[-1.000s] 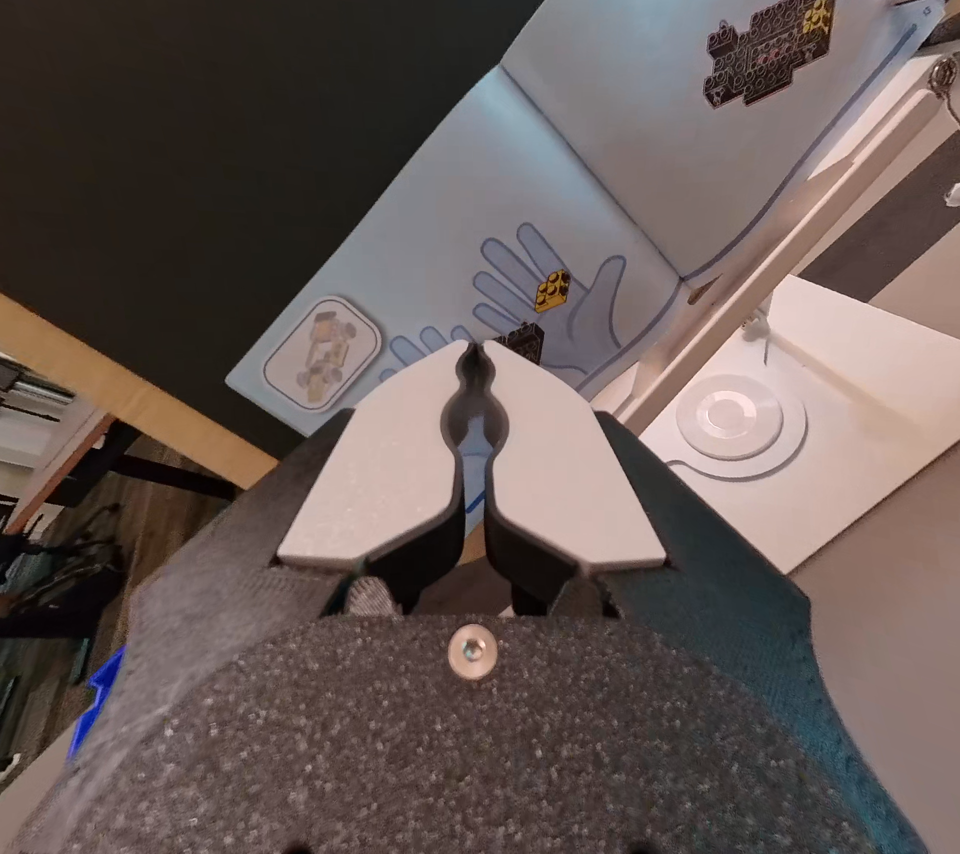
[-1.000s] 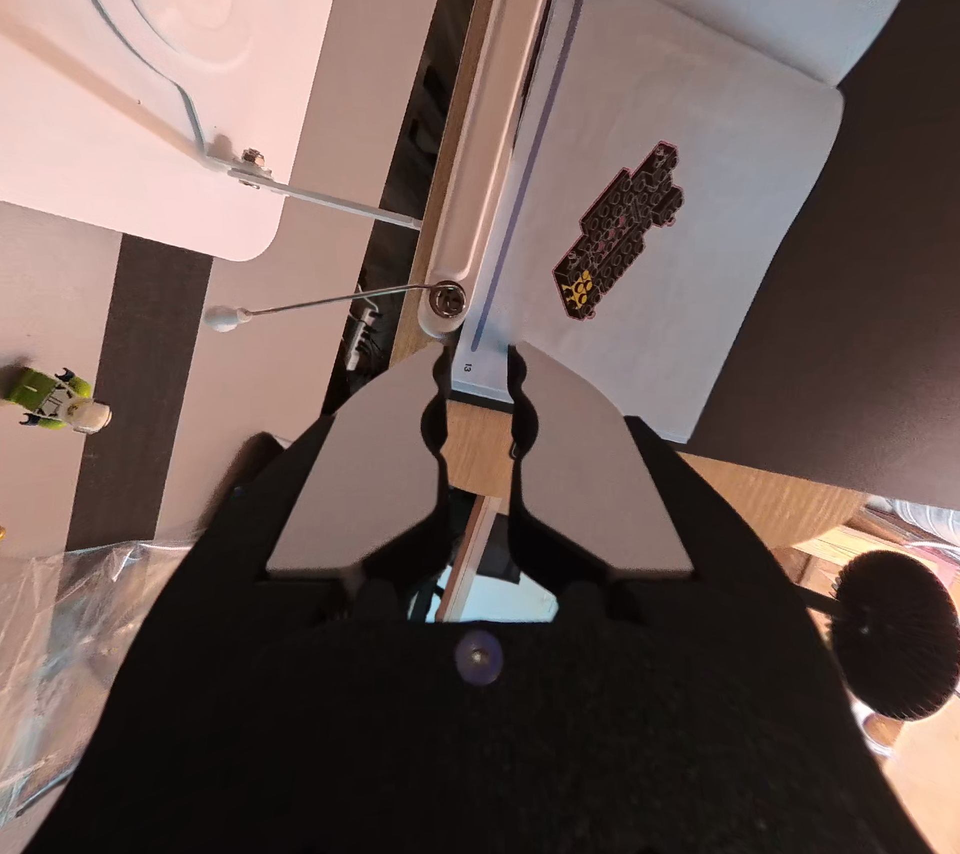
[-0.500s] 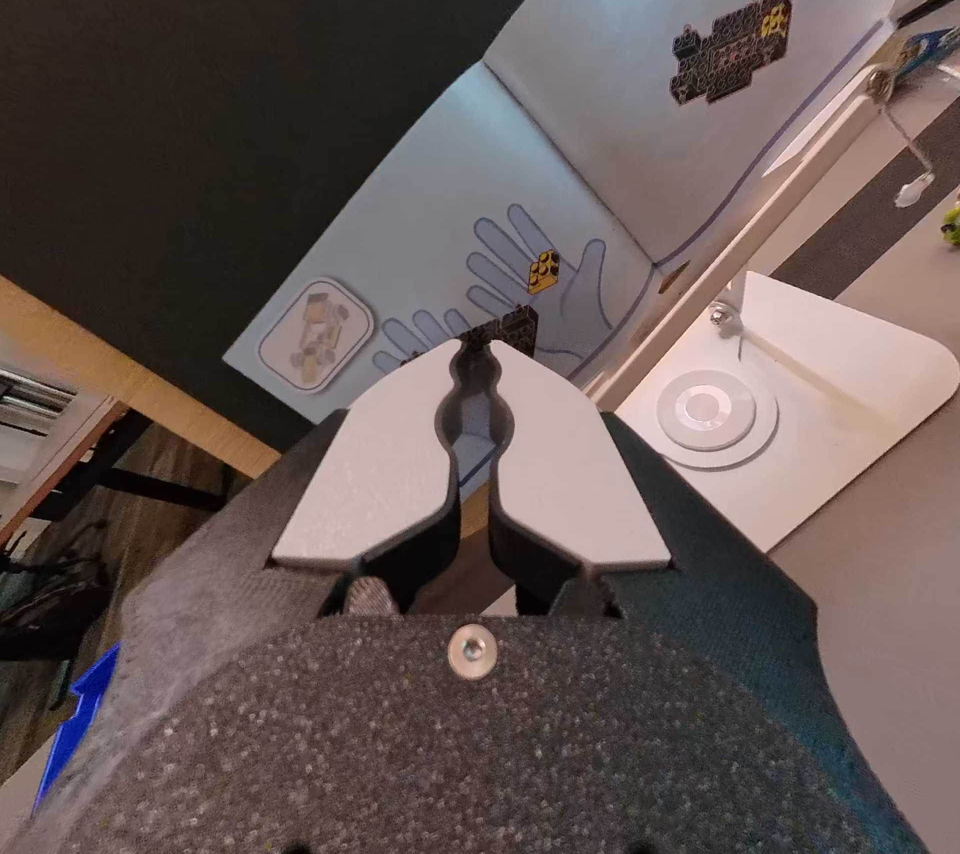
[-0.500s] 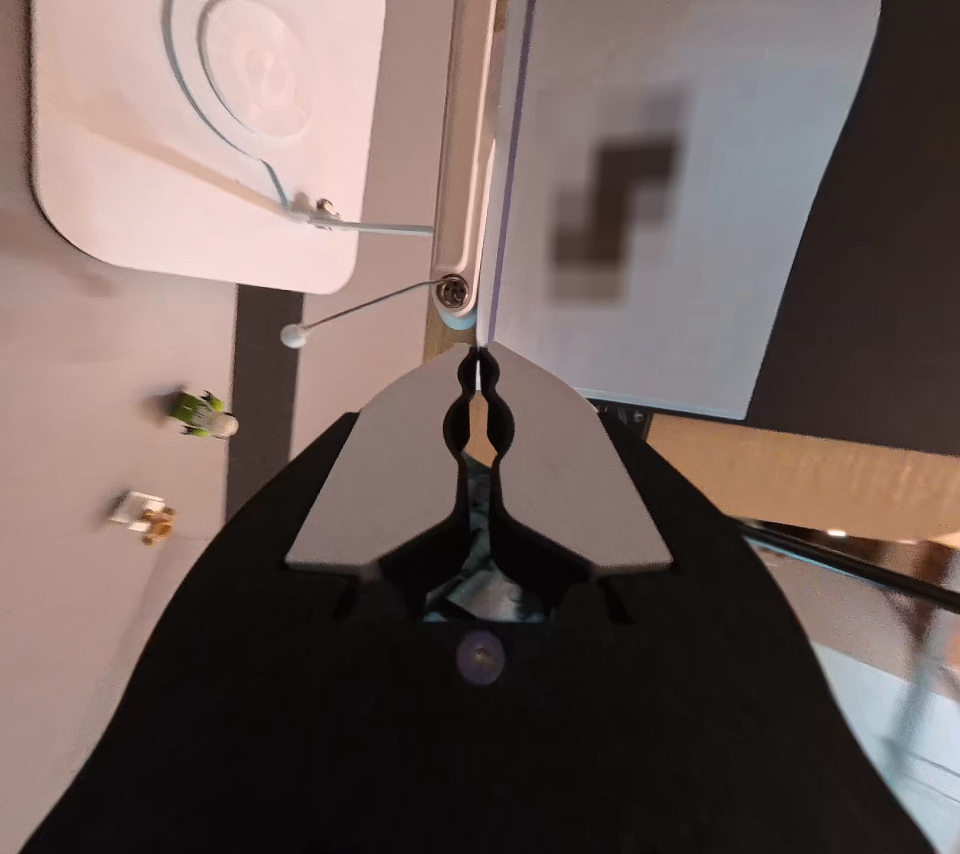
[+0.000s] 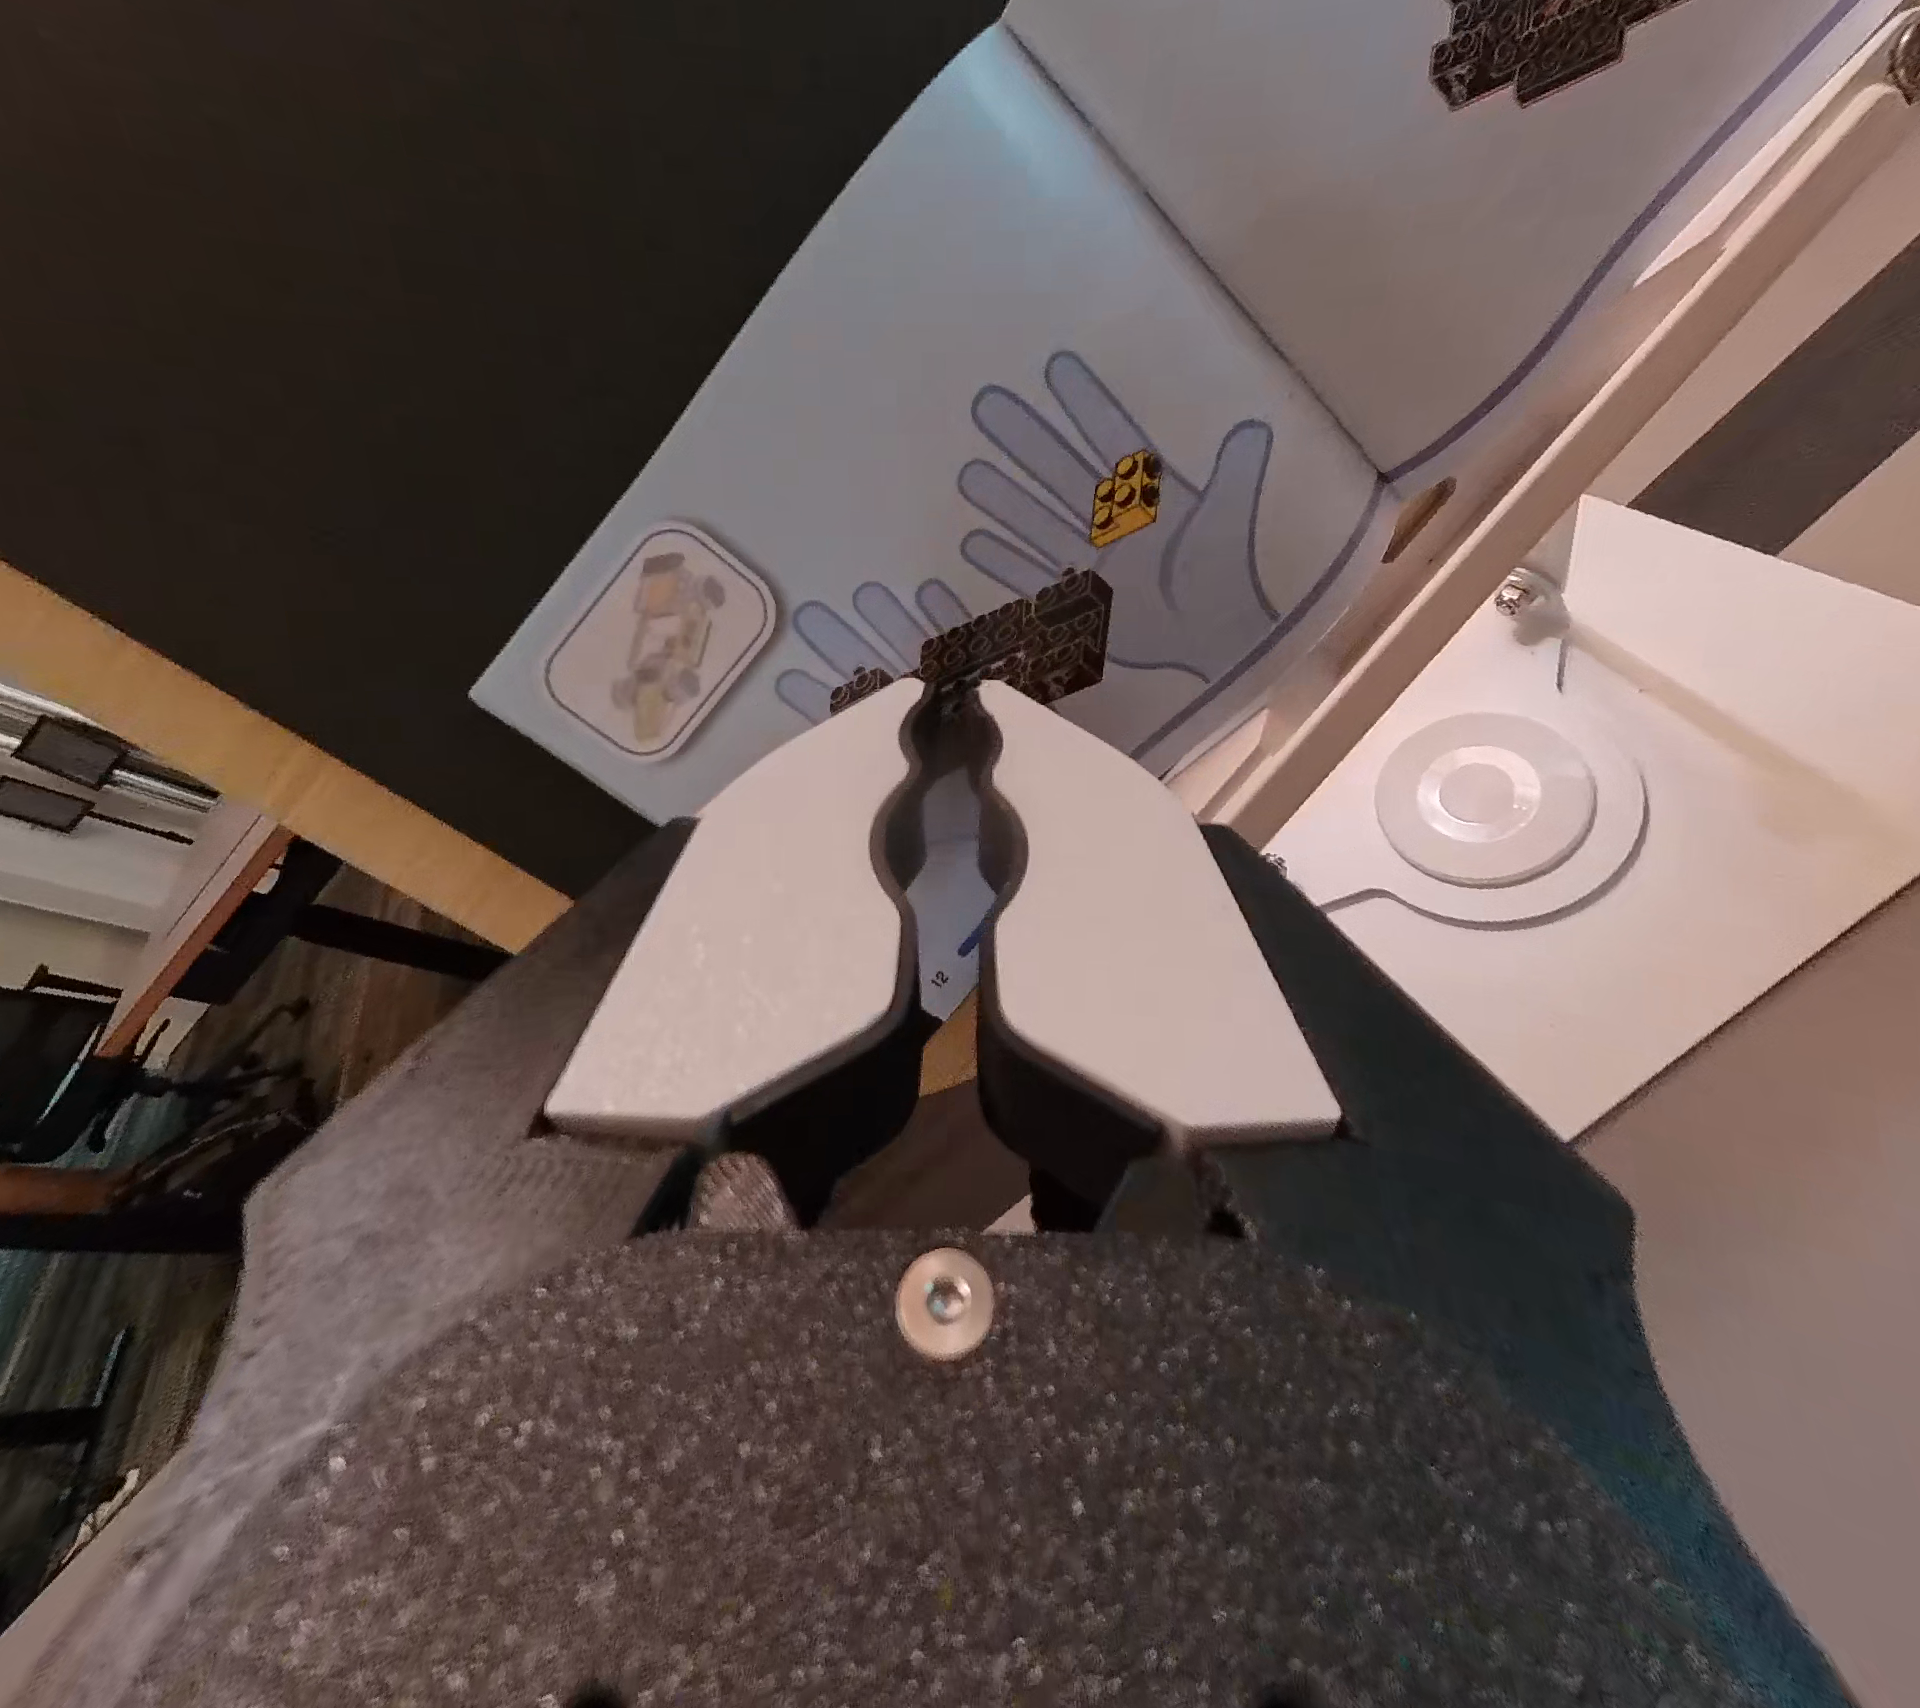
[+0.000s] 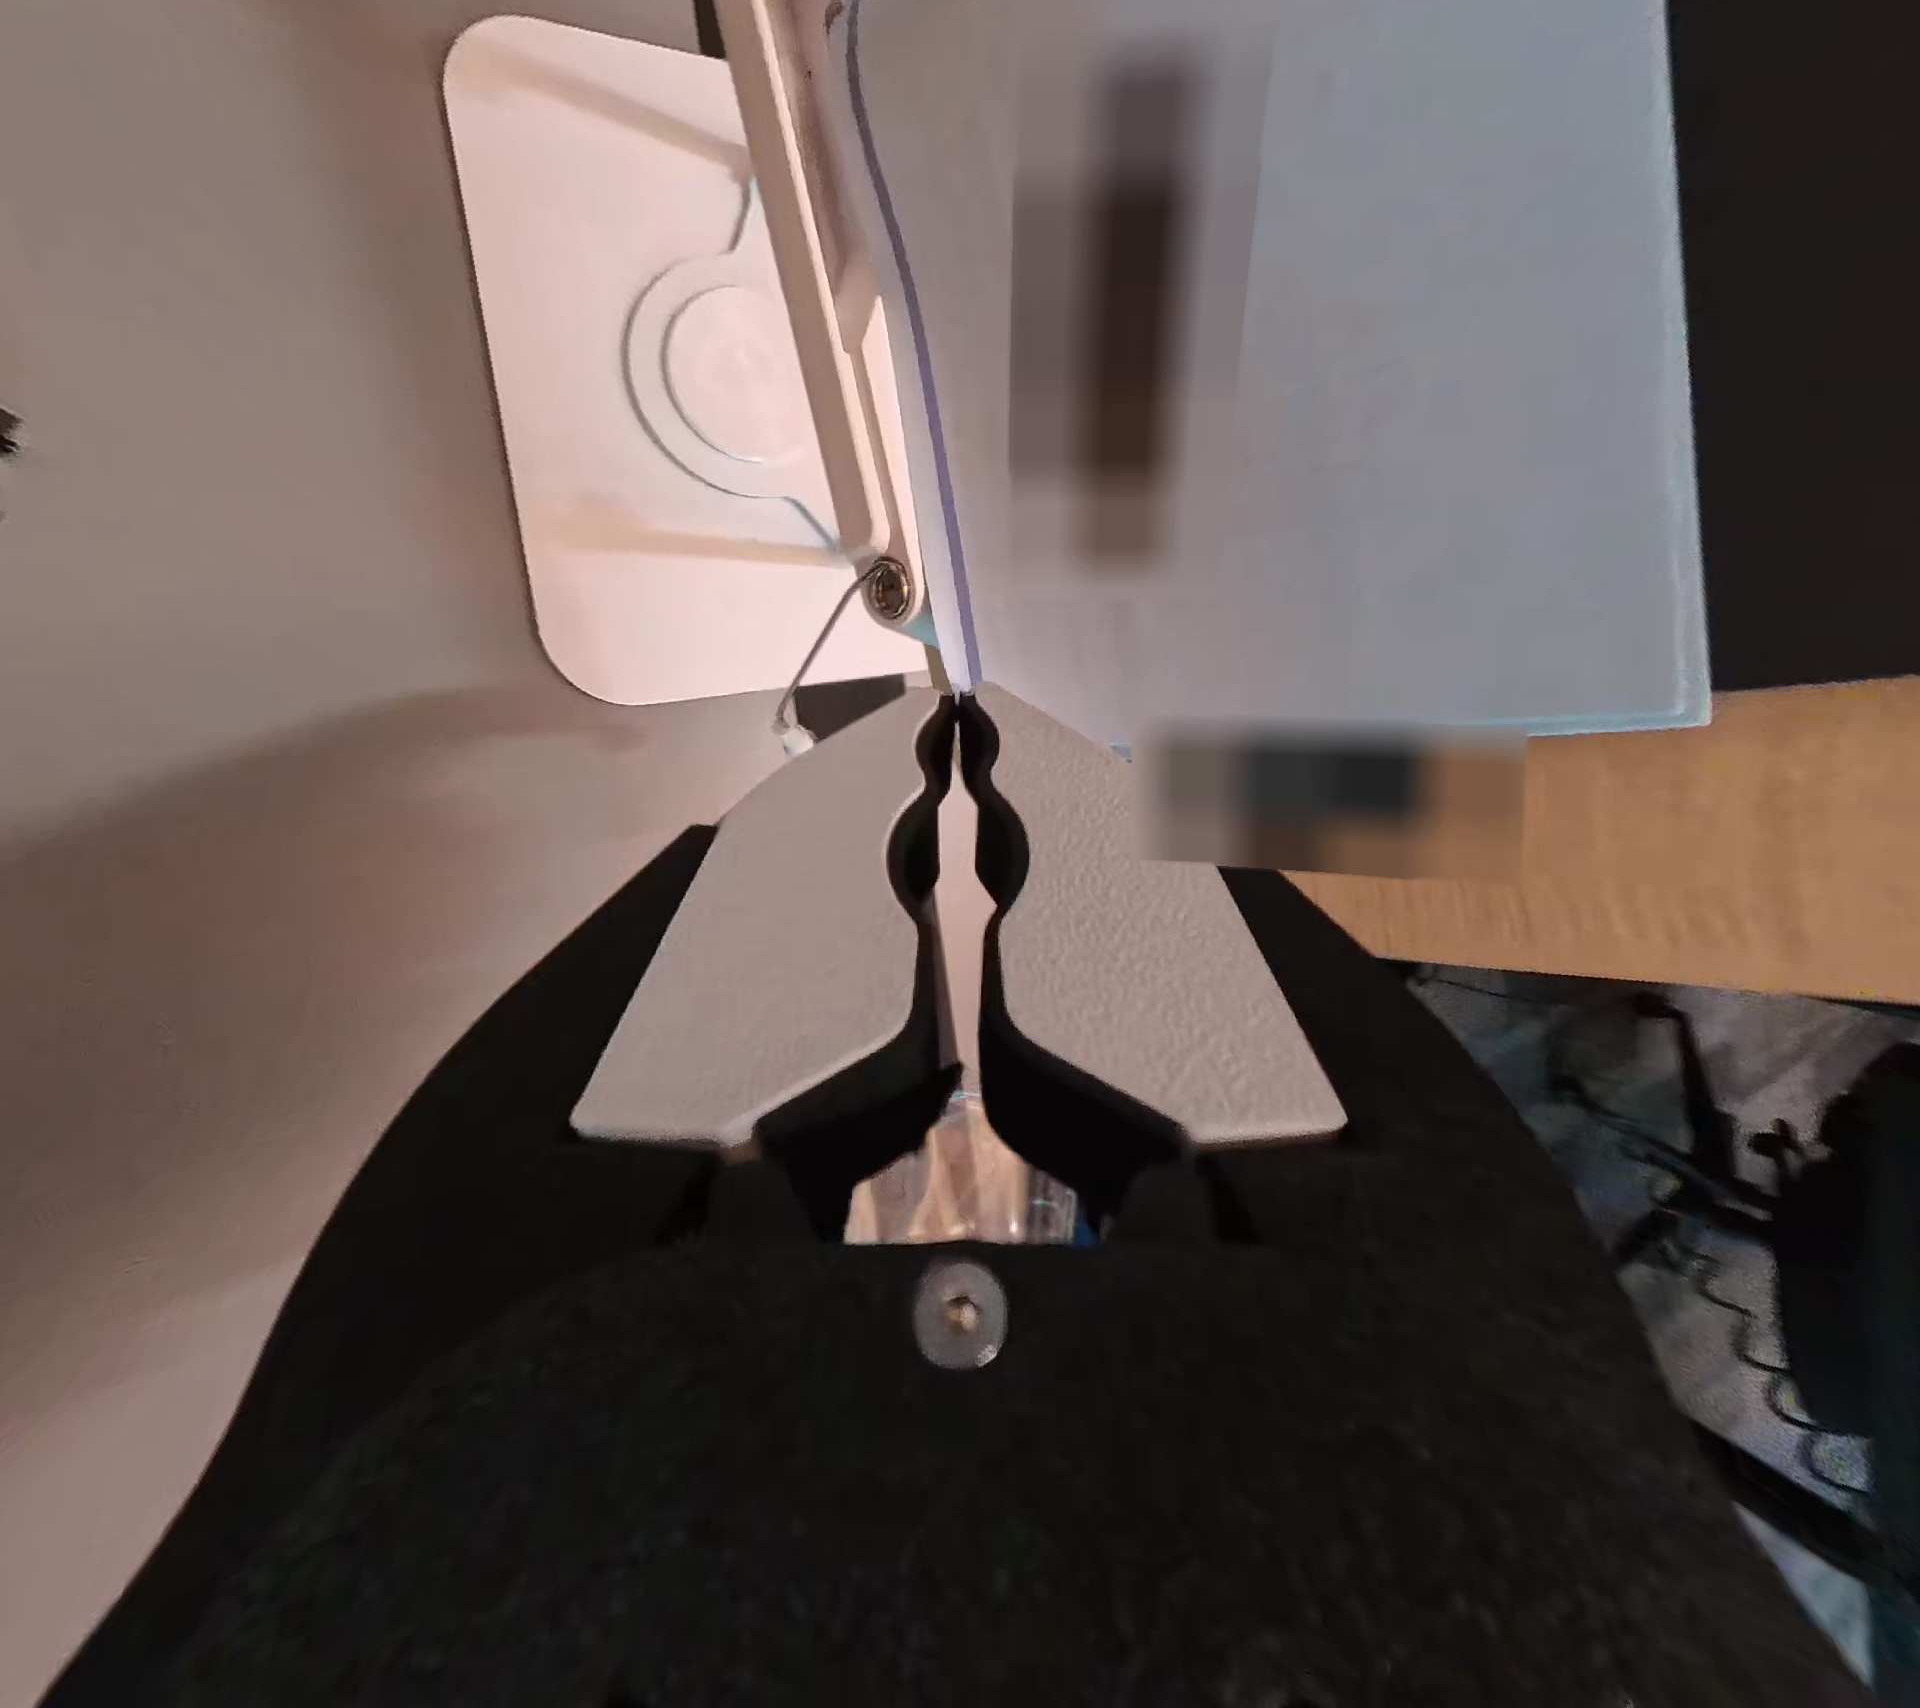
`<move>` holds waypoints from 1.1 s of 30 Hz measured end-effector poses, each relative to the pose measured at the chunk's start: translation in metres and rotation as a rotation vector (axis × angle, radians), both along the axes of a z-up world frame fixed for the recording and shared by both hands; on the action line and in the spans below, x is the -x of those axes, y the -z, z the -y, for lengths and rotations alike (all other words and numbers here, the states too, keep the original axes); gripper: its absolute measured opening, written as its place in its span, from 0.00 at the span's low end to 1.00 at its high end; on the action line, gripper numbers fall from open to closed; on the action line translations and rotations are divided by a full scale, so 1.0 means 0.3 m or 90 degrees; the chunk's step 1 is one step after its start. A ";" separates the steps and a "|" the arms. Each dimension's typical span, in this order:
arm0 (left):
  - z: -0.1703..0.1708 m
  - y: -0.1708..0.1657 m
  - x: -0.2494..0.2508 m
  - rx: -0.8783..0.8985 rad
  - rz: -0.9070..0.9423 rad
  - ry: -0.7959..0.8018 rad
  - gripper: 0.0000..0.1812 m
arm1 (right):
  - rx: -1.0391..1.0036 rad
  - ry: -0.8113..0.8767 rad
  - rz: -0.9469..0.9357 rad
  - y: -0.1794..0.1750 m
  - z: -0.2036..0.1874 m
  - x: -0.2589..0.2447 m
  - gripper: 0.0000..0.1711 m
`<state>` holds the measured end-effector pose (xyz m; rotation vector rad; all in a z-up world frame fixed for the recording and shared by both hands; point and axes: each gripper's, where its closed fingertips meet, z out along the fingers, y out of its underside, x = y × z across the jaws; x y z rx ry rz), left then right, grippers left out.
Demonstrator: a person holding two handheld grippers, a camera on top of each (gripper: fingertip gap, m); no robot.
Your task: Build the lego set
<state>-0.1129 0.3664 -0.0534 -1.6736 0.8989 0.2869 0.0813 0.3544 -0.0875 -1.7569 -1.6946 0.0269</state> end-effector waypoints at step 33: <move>0.079 -0.026 -0.029 0.026 0.038 0.034 0.06 | 0.196 0.061 -0.075 -0.068 0.028 0.031 0.00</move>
